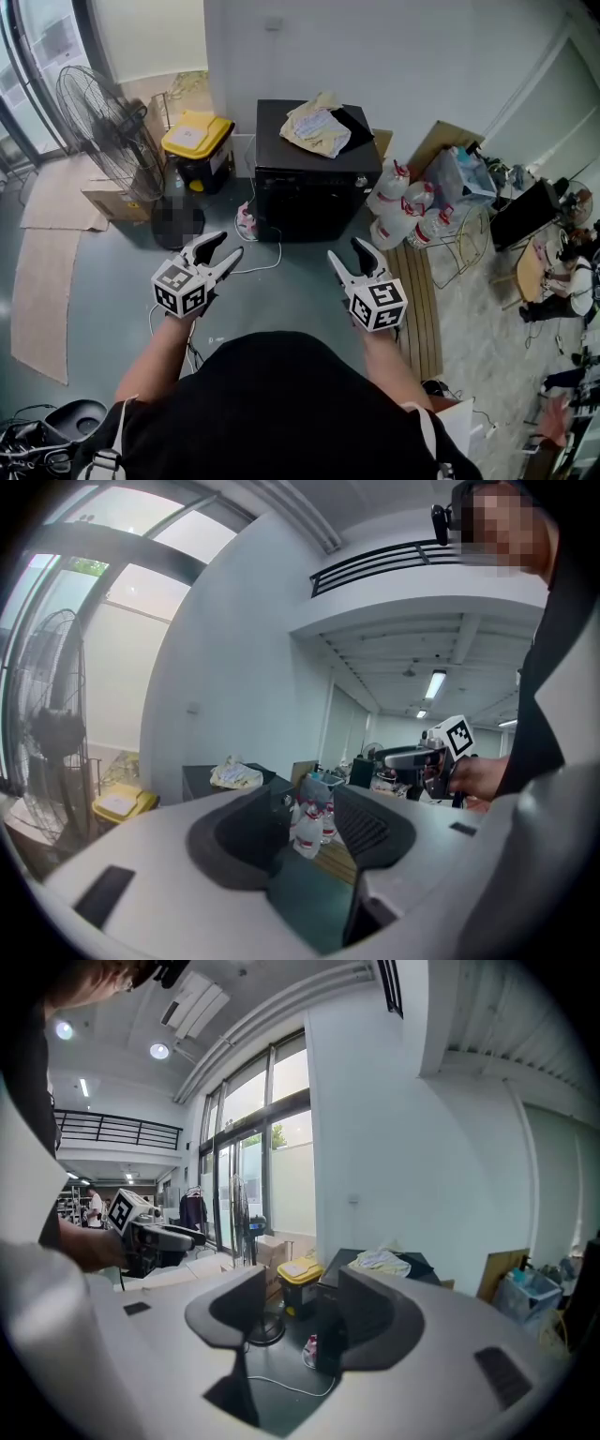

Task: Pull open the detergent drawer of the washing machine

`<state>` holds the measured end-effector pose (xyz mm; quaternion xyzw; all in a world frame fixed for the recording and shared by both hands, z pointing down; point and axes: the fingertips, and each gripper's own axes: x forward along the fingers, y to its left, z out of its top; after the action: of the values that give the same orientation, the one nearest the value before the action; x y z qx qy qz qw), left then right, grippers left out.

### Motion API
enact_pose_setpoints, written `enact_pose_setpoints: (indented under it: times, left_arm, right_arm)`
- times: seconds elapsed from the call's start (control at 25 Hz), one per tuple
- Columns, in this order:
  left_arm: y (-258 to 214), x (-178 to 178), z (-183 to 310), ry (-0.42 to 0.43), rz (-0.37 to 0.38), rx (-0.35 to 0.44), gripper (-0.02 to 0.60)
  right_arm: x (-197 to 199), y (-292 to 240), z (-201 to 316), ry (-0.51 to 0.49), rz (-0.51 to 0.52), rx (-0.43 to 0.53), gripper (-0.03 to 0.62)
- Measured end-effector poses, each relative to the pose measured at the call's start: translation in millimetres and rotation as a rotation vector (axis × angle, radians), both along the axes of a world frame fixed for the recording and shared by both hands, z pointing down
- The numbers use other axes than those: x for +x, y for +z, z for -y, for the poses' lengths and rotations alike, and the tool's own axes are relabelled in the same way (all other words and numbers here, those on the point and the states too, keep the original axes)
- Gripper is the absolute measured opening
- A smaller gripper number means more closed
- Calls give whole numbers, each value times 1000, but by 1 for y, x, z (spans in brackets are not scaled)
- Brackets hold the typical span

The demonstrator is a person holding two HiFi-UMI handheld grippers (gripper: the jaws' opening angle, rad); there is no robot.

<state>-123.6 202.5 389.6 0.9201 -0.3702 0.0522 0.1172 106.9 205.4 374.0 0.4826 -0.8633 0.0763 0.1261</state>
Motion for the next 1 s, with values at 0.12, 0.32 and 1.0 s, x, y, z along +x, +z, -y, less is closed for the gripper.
enact_pose_setpoints:
  times: [0.12,0.32,1.0]
  left_arm:
    - [2,-2,3,4,-4,-2,219]
    - [5,-9,11,12,-2,1,219]
    - [14,-35,23,39,-17,-9,219]
  right_arm:
    - [-3,4,2,5,10,-11,236]
    - [-9,8,7,23,20,-23,236]
    - [-34,13,9,60,27,-34,237]
